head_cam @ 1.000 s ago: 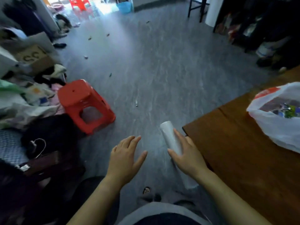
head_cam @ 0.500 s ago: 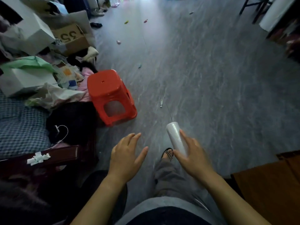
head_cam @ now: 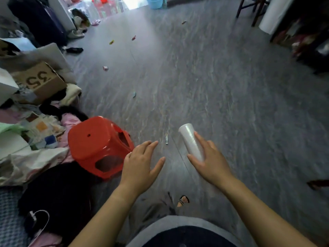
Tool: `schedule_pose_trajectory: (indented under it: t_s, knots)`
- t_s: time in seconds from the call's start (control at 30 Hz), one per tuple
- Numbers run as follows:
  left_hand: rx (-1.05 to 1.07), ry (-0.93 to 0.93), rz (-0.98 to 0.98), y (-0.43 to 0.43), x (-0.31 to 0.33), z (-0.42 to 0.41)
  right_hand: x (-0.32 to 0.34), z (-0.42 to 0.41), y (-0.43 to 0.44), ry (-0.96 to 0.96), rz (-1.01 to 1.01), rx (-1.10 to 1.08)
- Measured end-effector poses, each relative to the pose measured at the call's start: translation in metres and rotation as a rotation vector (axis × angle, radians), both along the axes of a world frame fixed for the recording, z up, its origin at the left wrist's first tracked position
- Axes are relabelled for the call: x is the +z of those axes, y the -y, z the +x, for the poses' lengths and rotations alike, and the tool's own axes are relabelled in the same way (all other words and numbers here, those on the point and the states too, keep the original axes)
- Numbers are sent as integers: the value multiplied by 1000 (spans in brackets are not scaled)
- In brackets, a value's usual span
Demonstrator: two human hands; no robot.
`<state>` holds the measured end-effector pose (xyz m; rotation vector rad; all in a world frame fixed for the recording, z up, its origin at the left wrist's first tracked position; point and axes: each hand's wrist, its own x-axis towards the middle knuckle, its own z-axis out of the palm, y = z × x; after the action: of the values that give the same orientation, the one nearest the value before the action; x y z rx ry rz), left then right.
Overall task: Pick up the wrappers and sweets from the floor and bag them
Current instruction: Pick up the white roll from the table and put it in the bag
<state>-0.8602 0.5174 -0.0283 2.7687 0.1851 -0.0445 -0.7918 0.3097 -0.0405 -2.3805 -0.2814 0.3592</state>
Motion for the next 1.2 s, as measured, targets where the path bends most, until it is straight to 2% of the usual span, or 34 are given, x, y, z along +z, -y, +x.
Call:
schedule_pose_trajectory:
  t_s: [0.27,0.53,0.7,0.9,1.03,1.2]
  knots:
    - [-165,-41,-12,-6,-10,158,-16,112,7,-58,-11,-179]
    - [-546,-63,-1,50,3,364,9,242,52,-8,-1,-521]
    - [-833,-89,16,130,2,455,15,273,108,-10,54,-839]
    - [-1126,-122,-9,265,-11,516,4,284,203,-24,64,-1161]
    - [-1235,-105,-17,356,-13,549,-5,304,275,-5,69,-1253]
    - [-1372,-73,-25,474,5,588,13,334,372,63,24,-1378]
